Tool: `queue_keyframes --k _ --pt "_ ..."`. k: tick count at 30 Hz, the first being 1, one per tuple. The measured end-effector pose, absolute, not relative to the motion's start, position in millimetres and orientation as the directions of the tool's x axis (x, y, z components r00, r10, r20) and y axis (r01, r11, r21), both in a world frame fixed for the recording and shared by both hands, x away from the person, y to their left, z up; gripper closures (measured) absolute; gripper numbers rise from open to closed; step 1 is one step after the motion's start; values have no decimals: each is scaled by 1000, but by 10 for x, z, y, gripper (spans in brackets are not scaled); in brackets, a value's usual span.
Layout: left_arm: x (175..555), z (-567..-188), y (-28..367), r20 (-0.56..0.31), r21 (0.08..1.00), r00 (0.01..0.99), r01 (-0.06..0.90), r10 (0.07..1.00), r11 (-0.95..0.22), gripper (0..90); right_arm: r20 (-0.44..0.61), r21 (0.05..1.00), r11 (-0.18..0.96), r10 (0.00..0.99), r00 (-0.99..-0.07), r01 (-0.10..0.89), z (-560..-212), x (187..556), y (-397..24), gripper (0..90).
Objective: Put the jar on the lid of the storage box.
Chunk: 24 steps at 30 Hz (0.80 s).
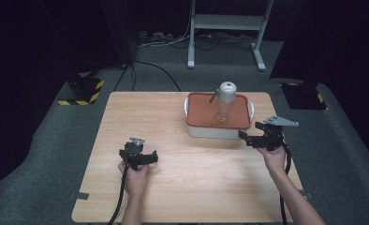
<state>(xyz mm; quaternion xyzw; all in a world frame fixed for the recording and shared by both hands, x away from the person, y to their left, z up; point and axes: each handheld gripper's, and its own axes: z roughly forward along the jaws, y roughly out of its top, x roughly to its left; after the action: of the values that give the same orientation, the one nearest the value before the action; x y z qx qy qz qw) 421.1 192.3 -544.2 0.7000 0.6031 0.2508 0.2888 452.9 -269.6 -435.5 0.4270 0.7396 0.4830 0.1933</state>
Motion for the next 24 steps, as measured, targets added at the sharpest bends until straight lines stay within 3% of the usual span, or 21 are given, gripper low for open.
queue_keyframes --k 24 --pt "4211 -5442 1923 3 707 147 699 989 -106 9 130 867 173 827 -547 467 -4543 4464 -2761 86"
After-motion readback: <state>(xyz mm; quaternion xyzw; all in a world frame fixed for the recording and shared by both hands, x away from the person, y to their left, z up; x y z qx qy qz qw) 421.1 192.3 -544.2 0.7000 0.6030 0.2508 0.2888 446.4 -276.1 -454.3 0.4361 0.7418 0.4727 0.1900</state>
